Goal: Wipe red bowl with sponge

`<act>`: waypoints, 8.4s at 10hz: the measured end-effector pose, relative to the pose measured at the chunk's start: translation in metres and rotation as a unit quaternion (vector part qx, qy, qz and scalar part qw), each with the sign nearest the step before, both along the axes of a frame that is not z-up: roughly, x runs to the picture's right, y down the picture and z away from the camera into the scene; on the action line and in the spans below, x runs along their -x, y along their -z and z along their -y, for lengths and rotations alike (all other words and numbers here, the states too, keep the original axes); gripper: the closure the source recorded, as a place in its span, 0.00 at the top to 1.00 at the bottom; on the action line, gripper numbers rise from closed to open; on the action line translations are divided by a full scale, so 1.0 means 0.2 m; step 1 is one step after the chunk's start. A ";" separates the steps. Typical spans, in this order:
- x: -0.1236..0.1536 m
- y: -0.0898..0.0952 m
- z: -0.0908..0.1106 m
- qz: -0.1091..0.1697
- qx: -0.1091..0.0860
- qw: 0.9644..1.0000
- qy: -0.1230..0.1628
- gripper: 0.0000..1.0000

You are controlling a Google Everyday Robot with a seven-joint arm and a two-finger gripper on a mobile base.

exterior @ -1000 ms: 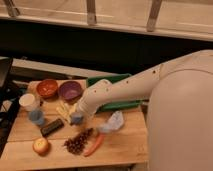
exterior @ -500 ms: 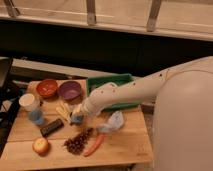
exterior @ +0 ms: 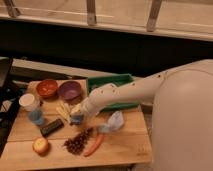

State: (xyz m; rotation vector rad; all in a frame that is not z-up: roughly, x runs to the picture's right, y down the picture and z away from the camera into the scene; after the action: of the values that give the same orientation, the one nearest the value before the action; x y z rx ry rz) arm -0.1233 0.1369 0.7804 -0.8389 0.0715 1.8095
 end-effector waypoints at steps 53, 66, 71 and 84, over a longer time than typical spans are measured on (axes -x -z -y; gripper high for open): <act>0.99 -0.50 1.02 0.156 -0.142 0.968 0.134 0.00; 0.97 -0.74 1.02 0.139 -0.116 0.974 0.134 0.00; 1.01 -0.78 0.98 0.146 -0.106 0.973 0.141 0.00; 0.92 -0.68 0.82 0.132 -0.076 0.975 0.160 0.00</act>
State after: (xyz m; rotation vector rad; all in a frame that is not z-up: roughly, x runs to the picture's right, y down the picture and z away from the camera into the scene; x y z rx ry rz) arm -0.3080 -0.0280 0.9164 -0.8953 -0.0989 1.3723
